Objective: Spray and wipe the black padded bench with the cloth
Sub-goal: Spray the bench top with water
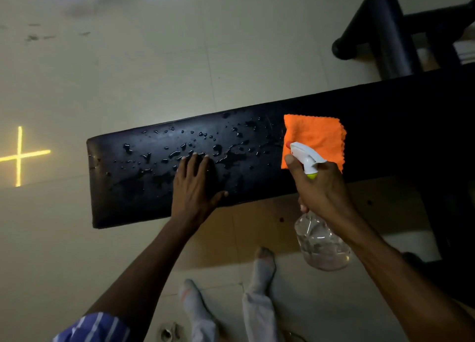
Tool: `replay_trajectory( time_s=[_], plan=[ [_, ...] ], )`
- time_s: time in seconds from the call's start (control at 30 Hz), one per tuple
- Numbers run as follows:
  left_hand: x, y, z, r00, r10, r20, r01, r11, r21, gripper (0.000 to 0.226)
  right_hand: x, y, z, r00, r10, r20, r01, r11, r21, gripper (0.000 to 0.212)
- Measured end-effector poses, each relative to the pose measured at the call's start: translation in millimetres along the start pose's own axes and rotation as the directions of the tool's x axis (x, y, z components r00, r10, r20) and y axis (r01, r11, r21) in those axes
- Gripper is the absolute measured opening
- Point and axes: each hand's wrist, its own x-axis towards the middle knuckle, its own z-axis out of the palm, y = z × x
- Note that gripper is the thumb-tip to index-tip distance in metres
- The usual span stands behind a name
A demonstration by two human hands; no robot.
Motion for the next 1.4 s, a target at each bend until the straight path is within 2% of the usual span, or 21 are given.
replay_trajectory(
  time_s=[0.07,0.17,0.3,0.47,0.6,0.67,0.73,0.8,0.9,1.07,1.2,1.27,1.33,1.4],
  plan=[
    [-4,-7,-1,1.000,-0.001,-0.007,0.001,1.000,-0.001,0.109,-8,-5,1,0.999,-0.043,0.009,0.042,0.999,0.019,0.023],
    [-12,-17,-3,1.000,0.000,-0.016,0.000,1.000,-0.003,0.111,-21,-11,9,0.997,-0.075,0.025,0.073,0.996,0.057,0.034],
    [-19,-37,-6,1.000,-0.001,-0.028,0.001,1.000,0.011,0.110,-38,-23,30,0.992,-0.124,-0.001,0.124,0.992,0.015,0.042],
    [-24,-71,-12,0.999,-0.012,-0.030,0.013,0.999,0.034,0.111,-56,-42,57,0.997,-0.044,0.066,0.040,0.997,0.061,0.053],
    [-31,-100,-17,0.999,-0.039,-0.031,0.039,0.999,0.026,0.113,-68,-57,79,0.999,-0.028,0.043,0.027,0.999,0.020,0.055],
    [-35,-113,-20,0.998,-0.053,-0.032,0.054,0.998,0.021,0.113,-74,-63,88,0.997,-0.023,0.079,0.023,1.000,-0.008,0.058],
    [-39,-125,-23,0.997,-0.064,-0.037,0.065,0.998,0.018,0.112,-78,-72,96,0.992,-0.024,0.124,0.029,0.999,-0.037,0.053],
    [-43,-136,-25,0.997,-0.072,-0.036,0.073,0.997,0.012,0.112,-81,-80,106,0.994,-0.037,0.101,0.042,0.998,-0.054,0.046],
    [-47,-152,-29,0.996,-0.080,-0.028,0.080,0.997,-0.007,0.111,-84,-91,121,0.997,-0.046,0.059,0.053,0.992,-0.116,0.055],
    [-54,-173,-33,0.995,-0.095,-0.020,0.094,0.994,-0.052,0.111,-90,-108,143,0.982,-0.044,0.183,0.065,0.992,-0.109,0.056],
    [-60,-190,-35,0.993,-0.107,-0.038,0.104,0.991,-0.083,0.110,-95,-121,164,0.989,-0.059,0.137,0.086,0.976,-0.199,0.065],
    [-63,-197,-36,0.992,-0.118,-0.042,0.114,0.989,-0.091,0.112,-99,-127,171,0.981,-0.087,0.173,0.117,0.978,-0.171,0.059],
    [-66,-204,-37,0.991,-0.131,-0.040,0.126,0.986,-0.108,0.112,-104,-131,177,0.963,-0.111,0.245,0.140,0.985,-0.104,0.045],
    [-69,-208,-38,0.990,-0.139,-0.023,0.135,0.982,-0.132,0.113,-107,-133,185,0.955,-0.138,0.262,0.172,0.978,-0.114,0.036]
  ],
)
